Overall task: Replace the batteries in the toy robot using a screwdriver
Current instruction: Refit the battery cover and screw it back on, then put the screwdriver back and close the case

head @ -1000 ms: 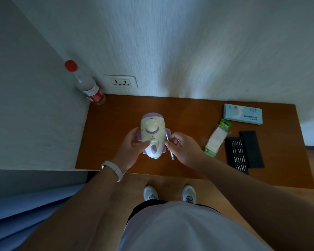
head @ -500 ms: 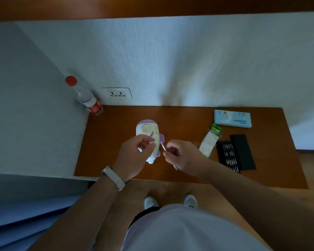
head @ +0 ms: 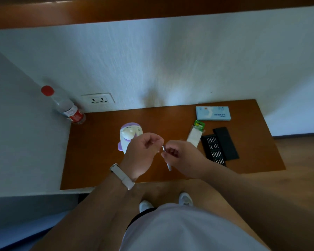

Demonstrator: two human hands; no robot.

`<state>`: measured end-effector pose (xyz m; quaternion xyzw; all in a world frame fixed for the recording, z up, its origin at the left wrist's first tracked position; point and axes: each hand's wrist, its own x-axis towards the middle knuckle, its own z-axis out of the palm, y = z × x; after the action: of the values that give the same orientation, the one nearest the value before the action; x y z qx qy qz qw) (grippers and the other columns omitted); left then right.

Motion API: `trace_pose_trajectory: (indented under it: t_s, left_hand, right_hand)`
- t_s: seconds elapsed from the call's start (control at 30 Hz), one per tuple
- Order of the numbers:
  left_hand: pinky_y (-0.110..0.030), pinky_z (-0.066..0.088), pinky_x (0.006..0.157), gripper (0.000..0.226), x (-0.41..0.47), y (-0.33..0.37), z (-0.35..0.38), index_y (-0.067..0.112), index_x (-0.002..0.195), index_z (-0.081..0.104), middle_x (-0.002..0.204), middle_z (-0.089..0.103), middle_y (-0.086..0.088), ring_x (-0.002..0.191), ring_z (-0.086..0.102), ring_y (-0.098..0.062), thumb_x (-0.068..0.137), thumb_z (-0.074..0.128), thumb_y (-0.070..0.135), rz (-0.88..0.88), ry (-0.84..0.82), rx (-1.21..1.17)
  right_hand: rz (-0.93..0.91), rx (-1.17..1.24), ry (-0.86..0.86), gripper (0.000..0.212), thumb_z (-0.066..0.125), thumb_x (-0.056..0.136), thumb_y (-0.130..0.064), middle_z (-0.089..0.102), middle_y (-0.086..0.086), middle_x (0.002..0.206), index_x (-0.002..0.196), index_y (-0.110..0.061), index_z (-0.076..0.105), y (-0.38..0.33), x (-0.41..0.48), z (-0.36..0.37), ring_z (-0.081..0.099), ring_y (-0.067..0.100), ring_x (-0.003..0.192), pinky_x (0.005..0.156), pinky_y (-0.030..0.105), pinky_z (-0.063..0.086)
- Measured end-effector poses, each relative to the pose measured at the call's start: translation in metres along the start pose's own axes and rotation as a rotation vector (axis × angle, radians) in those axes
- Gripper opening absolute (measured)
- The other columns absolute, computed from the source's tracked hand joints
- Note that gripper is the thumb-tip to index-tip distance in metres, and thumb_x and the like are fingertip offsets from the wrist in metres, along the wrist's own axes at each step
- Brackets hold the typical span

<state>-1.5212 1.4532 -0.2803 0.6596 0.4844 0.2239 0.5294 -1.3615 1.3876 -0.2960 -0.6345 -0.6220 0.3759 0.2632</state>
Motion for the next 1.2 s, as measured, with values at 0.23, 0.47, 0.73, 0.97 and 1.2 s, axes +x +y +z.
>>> trace_pose_trajectory:
  t_s: [0.23,0.47,0.73,0.97,1.2]
  left_hand:
    - [-0.017,0.050,0.065,0.010,0.011,0.002,-0.001,0.024,0.094,0.071,0.082,0.072,0.007,0.076,0.068,-0.005,0.097,0.062,0.021,0.002,-0.043,-0.047]
    - [-0.014,0.051,0.063,0.011,0.013,-0.006,0.036,0.022,0.100,0.071,0.089,0.073,0.006,0.077,0.069,-0.002,0.096,0.064,0.028,-0.102,-0.208,-0.011]
    - [-0.020,0.049,0.064,0.011,0.020,-0.008,0.103,0.022,0.102,0.071,0.096,0.074,0.004,0.076,0.068,-0.006,0.097,0.063,0.029,-0.295,-0.195,-0.047]
    - [-0.035,0.056,0.076,0.009,0.028,-0.003,0.174,0.018,0.096,0.073,0.092,0.075,-0.004,0.077,0.067,-0.014,0.095,0.065,0.022,-0.421,-0.097,-0.043]
    - [-0.032,0.055,0.073,0.012,0.059,-0.013,0.235,0.016,0.094,0.071,0.093,0.072,-0.005,0.081,0.064,-0.016,0.098,0.061,0.022,-0.500,-0.002,0.042]
  right_hand:
    - [0.115,0.013,0.091,0.030,0.061,0.094,-0.029,0.052,-0.011,0.060,0.066,-0.032,0.049,0.009,-0.020,0.008,0.049,0.004,0.056,0.053,0.018,0.037]
    - [0.268,0.046,0.223,0.024,0.063,0.093,-0.024,0.049,-0.009,0.060,0.071,-0.021,0.053,0.038,-0.050,0.002,0.043,0.004,0.053,0.054,0.022,0.037]
    - [0.407,0.037,0.205,0.031,0.058,0.095,-0.028,0.045,-0.002,0.061,0.070,-0.013,0.048,0.111,-0.084,-0.035,0.039,0.011,0.054,0.055,0.031,0.033]
    - [0.462,0.033,0.113,0.028,0.055,0.096,-0.034,0.052,0.004,0.067,0.078,-0.013,0.054,0.173,-0.102,-0.085,0.043,0.012,0.056,0.054,0.030,0.036]
    - [0.423,0.060,-0.024,0.031,0.053,0.096,-0.036,0.049,0.002,0.070,0.084,-0.007,0.055,0.228,-0.096,-0.108,0.039,0.011,0.058,0.056,0.030,0.033]
